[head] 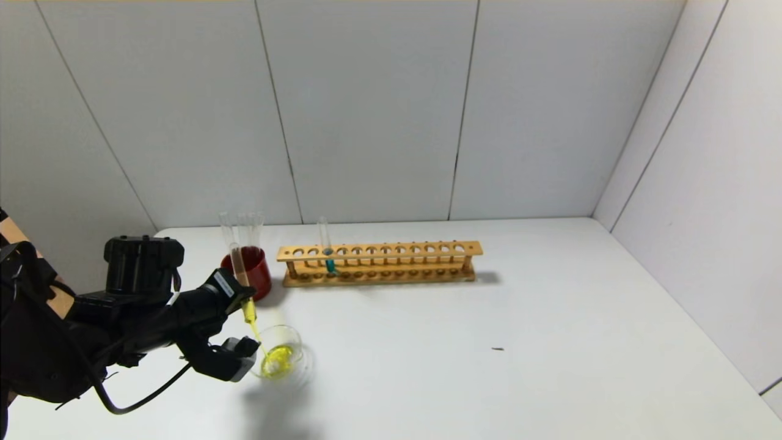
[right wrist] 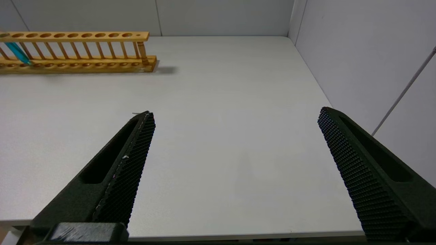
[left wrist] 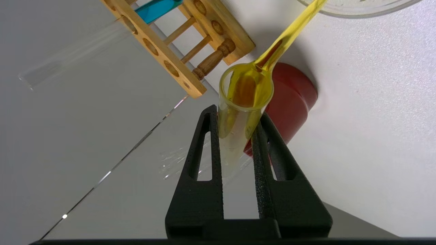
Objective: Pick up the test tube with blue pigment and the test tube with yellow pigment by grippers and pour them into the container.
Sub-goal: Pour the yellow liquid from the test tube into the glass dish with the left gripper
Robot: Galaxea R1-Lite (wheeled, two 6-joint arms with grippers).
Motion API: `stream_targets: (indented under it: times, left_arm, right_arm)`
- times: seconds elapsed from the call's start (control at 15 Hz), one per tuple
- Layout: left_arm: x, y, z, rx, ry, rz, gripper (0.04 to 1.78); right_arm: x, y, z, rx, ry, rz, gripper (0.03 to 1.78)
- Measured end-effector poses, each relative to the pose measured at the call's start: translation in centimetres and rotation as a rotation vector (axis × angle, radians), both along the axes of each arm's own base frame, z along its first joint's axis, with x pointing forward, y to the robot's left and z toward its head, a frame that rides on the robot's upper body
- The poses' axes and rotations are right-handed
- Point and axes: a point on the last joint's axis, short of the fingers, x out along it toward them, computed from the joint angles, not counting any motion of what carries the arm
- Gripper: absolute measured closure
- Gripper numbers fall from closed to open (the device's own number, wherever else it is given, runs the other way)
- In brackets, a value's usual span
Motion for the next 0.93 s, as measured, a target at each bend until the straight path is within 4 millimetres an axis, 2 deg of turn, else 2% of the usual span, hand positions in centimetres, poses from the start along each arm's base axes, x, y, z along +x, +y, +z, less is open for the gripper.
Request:
stream_targets:
  times: [0.93]
  left_arm:
    - [0.15, -0.11, 0.53, 0.078, -0.05, -0.055, 1.51]
  right_arm:
    - [0.0, 0.0, 0.0, 0.0, 0.0, 0.0, 0.06]
